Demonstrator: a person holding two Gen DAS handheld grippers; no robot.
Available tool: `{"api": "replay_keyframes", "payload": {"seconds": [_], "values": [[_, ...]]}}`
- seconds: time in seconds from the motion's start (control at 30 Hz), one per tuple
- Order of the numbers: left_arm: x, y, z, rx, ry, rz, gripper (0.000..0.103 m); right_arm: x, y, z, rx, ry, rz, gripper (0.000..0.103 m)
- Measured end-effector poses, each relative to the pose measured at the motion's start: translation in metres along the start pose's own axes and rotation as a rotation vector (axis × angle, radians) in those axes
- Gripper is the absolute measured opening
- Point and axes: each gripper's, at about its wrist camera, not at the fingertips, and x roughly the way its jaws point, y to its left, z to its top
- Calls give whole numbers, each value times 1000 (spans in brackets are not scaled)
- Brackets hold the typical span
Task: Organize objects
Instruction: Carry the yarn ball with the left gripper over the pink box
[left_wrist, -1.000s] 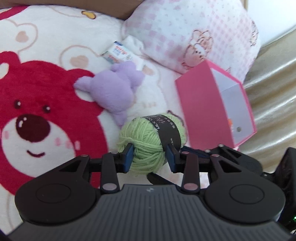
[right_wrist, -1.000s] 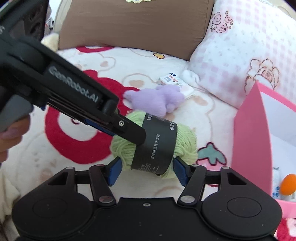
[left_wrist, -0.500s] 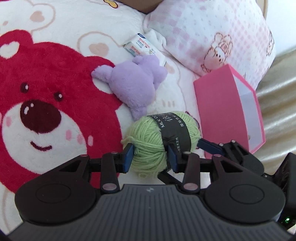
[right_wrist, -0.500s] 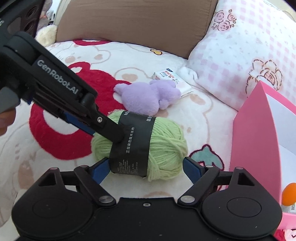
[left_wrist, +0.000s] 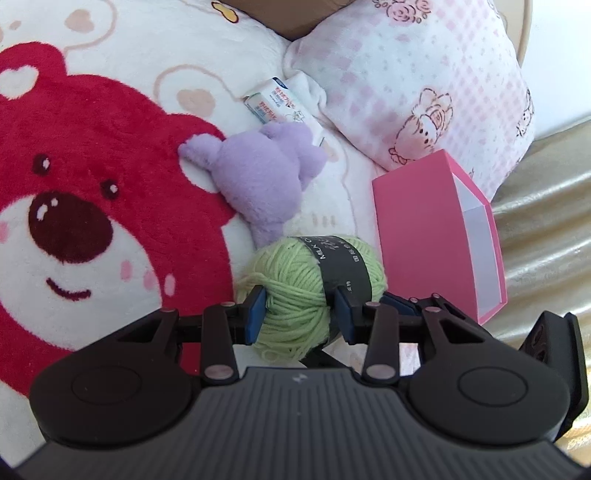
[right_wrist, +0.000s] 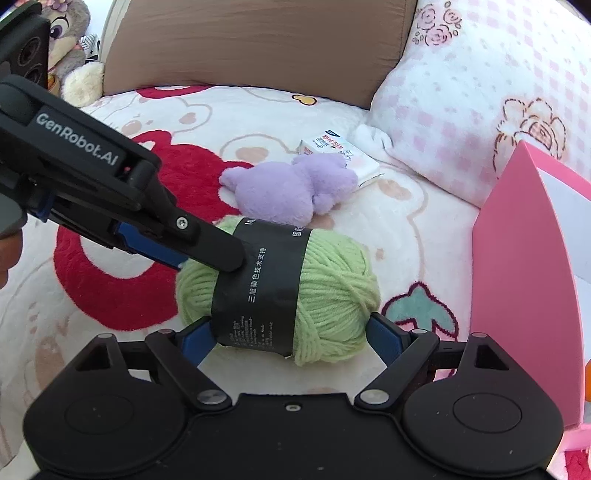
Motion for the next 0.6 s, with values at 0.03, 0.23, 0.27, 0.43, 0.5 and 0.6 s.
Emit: {"api": "replay_keyframes", "payload": {"seconds": [0.03, 0.23, 0.27, 0.43, 0.5, 0.6], "values": [[0, -1, 0, 9, -3, -2, 39, 0, 0, -1, 3, -3, 2, 89], [-2, 0, -5, 26, -19, -20, 38, 3, -5, 0, 47, -2, 38, 89], [-2, -2, -5, 40, -24, -16, 38, 4, -6, 1, 59, 2, 46, 88], [-4, -18, -11, 121, -38, -11, 40, 2, -14, 1, 128, 8, 69, 83], [-3, -24, -14, 159, -42, 12, 41, 2, -15, -1, 142, 9, 71, 82], [0, -30, -19, 206, -50, 52, 43, 1, -9, -4, 123, 4, 54, 81]]}}
